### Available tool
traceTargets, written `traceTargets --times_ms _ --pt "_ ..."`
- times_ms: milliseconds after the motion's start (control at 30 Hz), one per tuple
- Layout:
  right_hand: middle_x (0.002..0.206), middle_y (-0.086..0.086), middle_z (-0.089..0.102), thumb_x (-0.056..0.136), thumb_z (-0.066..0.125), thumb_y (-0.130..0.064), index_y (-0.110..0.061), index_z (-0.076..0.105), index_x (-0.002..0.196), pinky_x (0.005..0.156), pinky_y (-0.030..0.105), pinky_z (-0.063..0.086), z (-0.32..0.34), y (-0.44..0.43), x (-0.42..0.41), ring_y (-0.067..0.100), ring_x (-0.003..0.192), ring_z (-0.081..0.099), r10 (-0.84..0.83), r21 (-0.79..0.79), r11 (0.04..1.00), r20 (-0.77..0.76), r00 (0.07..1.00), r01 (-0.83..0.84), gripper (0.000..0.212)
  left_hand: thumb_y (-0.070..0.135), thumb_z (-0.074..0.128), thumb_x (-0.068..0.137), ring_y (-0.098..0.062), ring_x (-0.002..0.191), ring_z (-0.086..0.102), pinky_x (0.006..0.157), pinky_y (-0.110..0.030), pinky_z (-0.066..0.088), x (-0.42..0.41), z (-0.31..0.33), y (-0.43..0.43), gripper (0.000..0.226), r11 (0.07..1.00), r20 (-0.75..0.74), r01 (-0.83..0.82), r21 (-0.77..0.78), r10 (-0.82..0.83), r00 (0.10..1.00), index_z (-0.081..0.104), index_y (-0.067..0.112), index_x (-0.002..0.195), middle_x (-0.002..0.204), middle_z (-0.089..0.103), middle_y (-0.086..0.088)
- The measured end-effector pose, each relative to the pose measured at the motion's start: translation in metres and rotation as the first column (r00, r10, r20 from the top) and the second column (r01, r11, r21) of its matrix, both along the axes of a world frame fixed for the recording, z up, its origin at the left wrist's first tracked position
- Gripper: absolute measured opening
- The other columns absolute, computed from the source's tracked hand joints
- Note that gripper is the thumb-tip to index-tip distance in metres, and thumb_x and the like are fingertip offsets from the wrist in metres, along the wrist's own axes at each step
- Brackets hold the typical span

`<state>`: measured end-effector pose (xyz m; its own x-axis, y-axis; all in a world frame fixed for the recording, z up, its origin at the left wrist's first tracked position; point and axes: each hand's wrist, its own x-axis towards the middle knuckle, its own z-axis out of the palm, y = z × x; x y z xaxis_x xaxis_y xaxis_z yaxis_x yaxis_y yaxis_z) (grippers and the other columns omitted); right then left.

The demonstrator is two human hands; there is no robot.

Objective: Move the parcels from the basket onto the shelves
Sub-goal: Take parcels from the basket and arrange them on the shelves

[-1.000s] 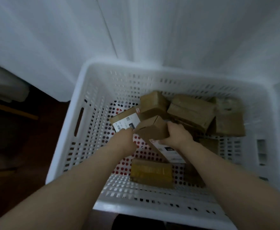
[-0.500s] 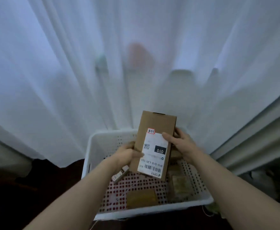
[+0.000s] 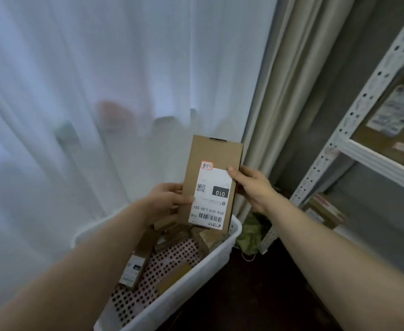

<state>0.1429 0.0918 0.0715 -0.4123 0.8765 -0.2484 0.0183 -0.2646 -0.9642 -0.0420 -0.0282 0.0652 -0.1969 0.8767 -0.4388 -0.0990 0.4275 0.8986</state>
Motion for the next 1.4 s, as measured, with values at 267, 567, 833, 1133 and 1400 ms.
traceTargets --times_ms 267,567,833,1133,1400 --pt "0.159 0.003 0.013 0.071 0.081 -0.036 -0.026 0.017 0.153 0.119 0.044 0.015 0.052 -0.003 0.116 0.025 0.146 0.013 -0.308 0.509 0.860 0.574 0.759 -0.036 0.105 0.020 0.085 0.059 -0.021 0.101 0.063 0.093 -0.031 0.050 0.058 0.054 0.017 0.074 0.922 -0.422 0.373 -0.101 -0.379 0.824 0.058 0.018 0.127 0.118 0.063 -0.003" --pt "0.124 0.000 0.059 0.076 0.080 -0.027 -0.017 0.051 0.134 0.091 0.023 0.041 0.070 -0.039 0.186 0.013 0.107 0.054 0.140 0.216 0.815 0.826 0.545 -0.537 0.065 0.029 0.081 0.071 -0.021 0.128 0.045 0.114 -0.041 0.025 0.173 0.112 0.058 0.090 0.775 -0.897 0.589 -0.230 -0.404 0.181 0.033 0.024 0.147 0.137 0.052 0.003" --pt "0.111 0.010 0.068 0.081 0.074 -0.012 -0.002 0.054 0.125 0.082 0.037 0.054 0.072 -0.038 0.256 0.024 0.098 0.065 -0.233 0.026 0.972 0.109 0.966 0.232 0.049 0.024 0.072 0.082 -0.024 0.122 0.049 0.096 -0.037 0.047 0.210 0.086 0.057 0.072 0.986 -0.204 0.121 0.116 -0.096 0.974 0.036 0.010 0.143 0.134 0.051 -0.009" --pt "0.078 -0.001 0.069 0.093 0.057 -0.010 -0.015 0.059 0.122 0.059 0.024 0.048 0.085 -0.051 0.262 0.005 0.057 0.060 -0.245 -0.038 0.970 -0.182 0.952 0.242 0.029 0.010 0.062 0.090 -0.018 0.098 0.064 0.079 -0.029 0.054 0.243 0.093 0.045 0.034 0.933 -0.155 0.277 0.228 -0.247 0.957 0.058 0.007 0.124 0.110 0.069 -0.005" --pt "0.077 -0.002 0.070 0.093 0.056 -0.008 -0.013 0.058 0.127 0.070 0.027 0.048 0.087 -0.057 0.268 0.009 0.066 0.059 -0.250 -0.018 0.968 -0.174 0.953 0.251 0.034 0.008 0.062 0.090 -0.016 0.097 0.063 0.071 -0.027 0.054 0.248 0.098 0.040 0.040 0.923 -0.157 0.296 0.248 -0.263 0.952 0.053 0.006 0.129 0.112 0.067 -0.005"
